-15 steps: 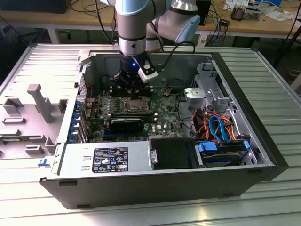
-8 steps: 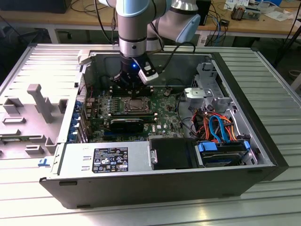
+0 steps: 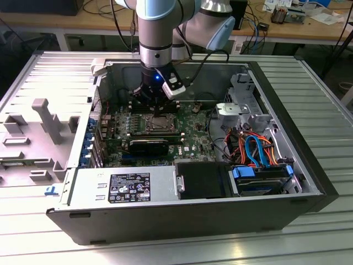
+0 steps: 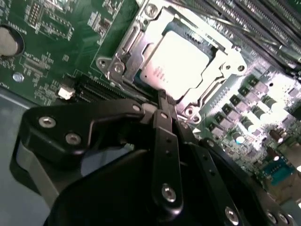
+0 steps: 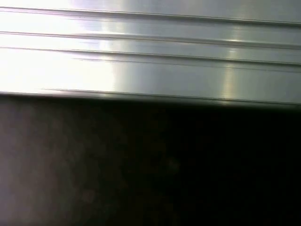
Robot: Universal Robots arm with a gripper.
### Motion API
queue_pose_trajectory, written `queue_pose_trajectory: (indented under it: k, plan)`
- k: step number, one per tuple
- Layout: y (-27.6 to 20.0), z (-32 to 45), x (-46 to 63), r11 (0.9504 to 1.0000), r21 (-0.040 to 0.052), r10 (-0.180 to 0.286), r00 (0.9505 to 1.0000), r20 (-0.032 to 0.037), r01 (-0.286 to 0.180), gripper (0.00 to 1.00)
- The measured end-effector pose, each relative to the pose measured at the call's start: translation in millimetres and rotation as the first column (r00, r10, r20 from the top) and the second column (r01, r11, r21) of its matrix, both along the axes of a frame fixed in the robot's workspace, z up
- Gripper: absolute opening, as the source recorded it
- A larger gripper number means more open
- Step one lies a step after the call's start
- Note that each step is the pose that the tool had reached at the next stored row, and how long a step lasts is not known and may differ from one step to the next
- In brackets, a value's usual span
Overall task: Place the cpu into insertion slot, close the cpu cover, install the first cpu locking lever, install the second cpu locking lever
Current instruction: 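Install the second cpu locking lever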
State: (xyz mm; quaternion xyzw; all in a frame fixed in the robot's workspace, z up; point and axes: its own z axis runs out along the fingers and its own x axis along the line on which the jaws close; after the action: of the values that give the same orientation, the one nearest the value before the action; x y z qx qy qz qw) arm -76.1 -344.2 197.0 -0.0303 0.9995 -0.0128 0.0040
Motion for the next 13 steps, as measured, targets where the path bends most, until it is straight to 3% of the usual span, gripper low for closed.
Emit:
queue_pose_trajectory:
  k: [13]
  plan:
    - [0.0,0.1,-0.1,1.0000,-0.0004,0.000,1.0000,-0.0004,0.000,0.11]
